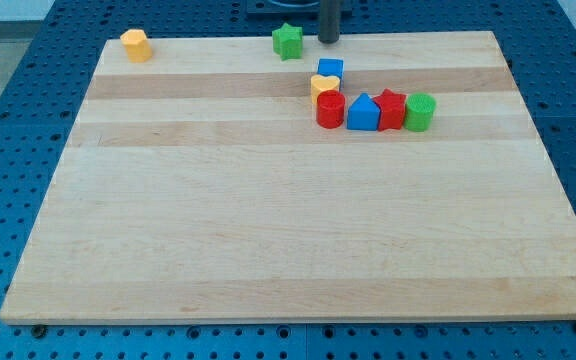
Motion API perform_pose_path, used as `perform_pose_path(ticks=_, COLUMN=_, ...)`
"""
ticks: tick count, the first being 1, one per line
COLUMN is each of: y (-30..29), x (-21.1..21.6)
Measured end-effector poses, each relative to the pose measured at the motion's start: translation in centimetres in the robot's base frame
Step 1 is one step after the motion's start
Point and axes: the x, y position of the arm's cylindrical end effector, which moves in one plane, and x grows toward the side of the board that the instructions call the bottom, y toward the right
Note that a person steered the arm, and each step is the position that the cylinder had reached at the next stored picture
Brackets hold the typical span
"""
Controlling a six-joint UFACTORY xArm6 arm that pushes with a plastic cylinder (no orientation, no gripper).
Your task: Keep arm in between green star and yellow hexagon
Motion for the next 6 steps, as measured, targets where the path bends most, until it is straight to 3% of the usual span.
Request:
perform_pose_path(ticks=2, y=1.1, x=3.1)
perform_pose_path(ticks=3, y=-1.3, x=5.4)
perform_pose_path(ticks=5, y=-11.8, x=7.2)
perform_pose_path(ticks=6, y=-15.0, x=4.0)
